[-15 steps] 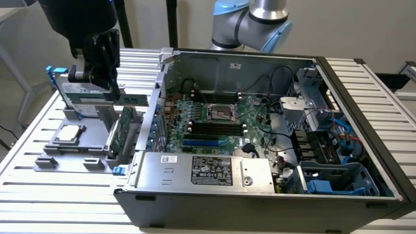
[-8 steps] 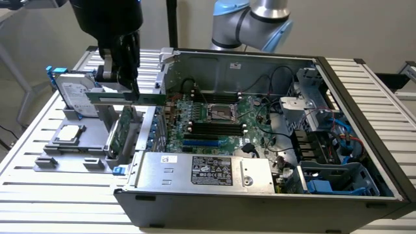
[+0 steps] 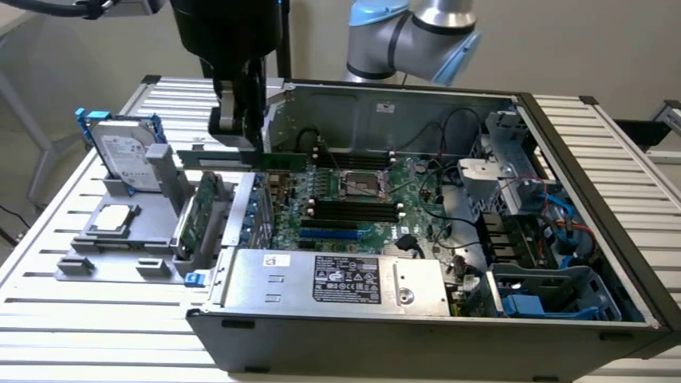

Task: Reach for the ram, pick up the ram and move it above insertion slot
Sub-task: 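Pick up the ram and move it above insertion slot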

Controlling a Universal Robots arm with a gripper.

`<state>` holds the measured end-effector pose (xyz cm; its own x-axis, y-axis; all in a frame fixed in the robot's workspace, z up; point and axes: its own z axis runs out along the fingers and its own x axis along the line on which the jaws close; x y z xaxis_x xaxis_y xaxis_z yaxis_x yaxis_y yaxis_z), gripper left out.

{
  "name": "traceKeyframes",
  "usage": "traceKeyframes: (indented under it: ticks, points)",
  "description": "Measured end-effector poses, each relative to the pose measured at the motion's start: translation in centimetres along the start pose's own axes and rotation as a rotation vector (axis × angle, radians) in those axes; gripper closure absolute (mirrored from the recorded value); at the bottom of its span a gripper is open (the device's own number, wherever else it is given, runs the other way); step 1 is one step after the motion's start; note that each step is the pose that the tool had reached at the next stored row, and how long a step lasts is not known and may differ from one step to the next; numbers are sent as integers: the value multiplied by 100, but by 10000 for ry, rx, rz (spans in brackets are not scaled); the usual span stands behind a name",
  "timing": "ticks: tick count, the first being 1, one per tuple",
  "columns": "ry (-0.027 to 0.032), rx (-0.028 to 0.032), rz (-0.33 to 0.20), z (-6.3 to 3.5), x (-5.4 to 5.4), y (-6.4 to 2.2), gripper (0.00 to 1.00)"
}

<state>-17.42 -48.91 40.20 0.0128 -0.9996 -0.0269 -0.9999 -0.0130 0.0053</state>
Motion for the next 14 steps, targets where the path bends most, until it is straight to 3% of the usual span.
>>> traceKeyframes:
  ticks: [8,14]
  points:
    - [-4,-1,0,17,-52,-367,87]
    - [-5,-1,-1,50,-185,-575,87]
